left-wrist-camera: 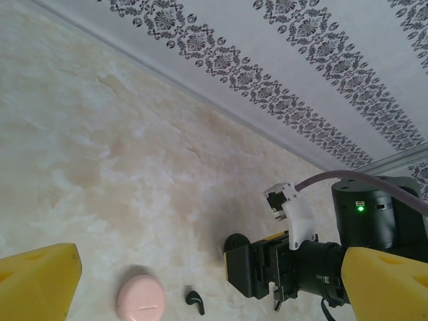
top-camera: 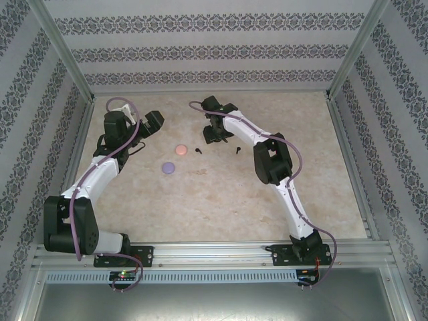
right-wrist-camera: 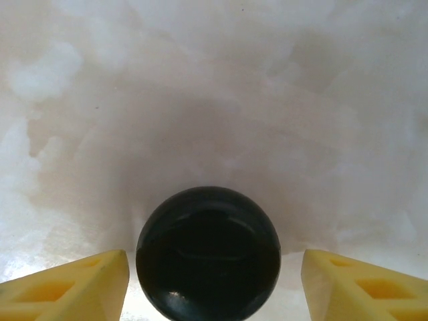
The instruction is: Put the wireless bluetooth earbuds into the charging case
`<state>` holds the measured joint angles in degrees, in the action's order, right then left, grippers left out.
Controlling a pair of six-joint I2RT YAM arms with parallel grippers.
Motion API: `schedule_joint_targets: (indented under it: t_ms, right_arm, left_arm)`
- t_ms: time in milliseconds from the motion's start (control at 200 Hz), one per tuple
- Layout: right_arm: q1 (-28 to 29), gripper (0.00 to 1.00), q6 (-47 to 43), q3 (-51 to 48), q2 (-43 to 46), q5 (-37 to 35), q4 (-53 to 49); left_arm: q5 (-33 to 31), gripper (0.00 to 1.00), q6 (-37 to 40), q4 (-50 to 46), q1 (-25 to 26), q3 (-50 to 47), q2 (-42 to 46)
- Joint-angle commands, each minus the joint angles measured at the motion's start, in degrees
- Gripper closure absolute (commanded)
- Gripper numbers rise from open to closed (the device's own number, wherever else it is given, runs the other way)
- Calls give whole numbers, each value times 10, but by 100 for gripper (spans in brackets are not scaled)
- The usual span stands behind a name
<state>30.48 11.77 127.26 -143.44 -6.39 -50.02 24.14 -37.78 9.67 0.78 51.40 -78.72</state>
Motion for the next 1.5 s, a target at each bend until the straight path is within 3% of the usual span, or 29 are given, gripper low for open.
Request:
schedule_joint_targets:
  t_ms: [0, 340, 440, 560, 694, 1069, 1499]
  right_arm:
    - [-7, 33, 6, 20, -14, 7, -6]
    - [-9, 41, 21, 46, -39, 22, -9]
    - [-7, 48, 27, 50, -42, 27, -9]
    - [-5, 63, 39, 47, -38, 33, -11]
    - [-3, 68, 61, 16, 2, 46, 1]
    - [-5, 70, 203, -250, 256, 99, 126]
    - [-38, 70, 488, -589, 543, 46, 278]
  left_arm:
    - [16, 1, -17, 20, -8, 14, 9]
    - [18, 1, -18, 9, -8, 14, 12]
    - [15, 0, -24, 5, -8, 13, 10]
    - [19, 0, -38, -4, -8, 16, 5]
    - [37, 0, -48, 2, -7, 8, 2]
    - [78, 0, -54, 120, 35, -88, -13]
    - [67, 0, -33, 365, 192, -150, -112]
